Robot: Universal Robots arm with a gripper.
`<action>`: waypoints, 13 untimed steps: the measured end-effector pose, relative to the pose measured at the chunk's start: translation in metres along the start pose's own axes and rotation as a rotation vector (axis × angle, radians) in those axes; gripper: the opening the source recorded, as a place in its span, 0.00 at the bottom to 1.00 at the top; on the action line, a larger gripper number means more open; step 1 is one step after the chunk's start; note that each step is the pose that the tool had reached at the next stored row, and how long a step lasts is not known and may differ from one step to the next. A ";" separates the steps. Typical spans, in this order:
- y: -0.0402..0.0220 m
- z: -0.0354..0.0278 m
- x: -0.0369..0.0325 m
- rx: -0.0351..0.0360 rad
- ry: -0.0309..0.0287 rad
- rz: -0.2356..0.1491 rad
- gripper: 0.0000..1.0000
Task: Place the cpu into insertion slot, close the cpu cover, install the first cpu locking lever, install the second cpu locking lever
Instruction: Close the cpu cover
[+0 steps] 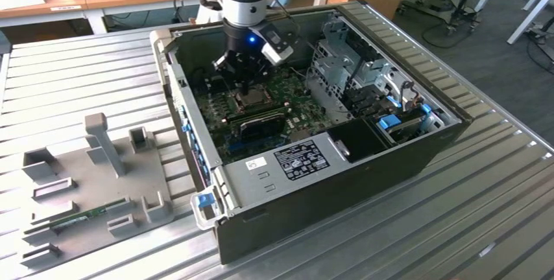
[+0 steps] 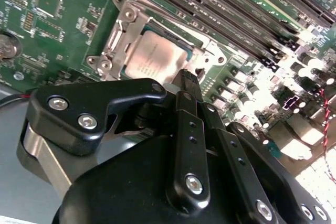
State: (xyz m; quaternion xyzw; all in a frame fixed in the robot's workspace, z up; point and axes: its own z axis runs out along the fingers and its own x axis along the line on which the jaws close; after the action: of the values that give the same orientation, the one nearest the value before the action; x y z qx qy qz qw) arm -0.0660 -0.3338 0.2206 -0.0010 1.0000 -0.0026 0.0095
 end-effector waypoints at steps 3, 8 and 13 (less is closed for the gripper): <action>-0.0007 0.0010 0.0044 0.0002 0.0002 0.000 0.10; -0.0017 0.0042 0.0054 0.0000 0.0000 0.000 0.10; -0.0017 0.0078 0.0055 0.0001 0.0001 0.000 0.10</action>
State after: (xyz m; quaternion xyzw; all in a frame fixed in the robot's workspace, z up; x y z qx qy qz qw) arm -0.0713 -0.3356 0.2127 -0.0010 1.0000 -0.0027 0.0094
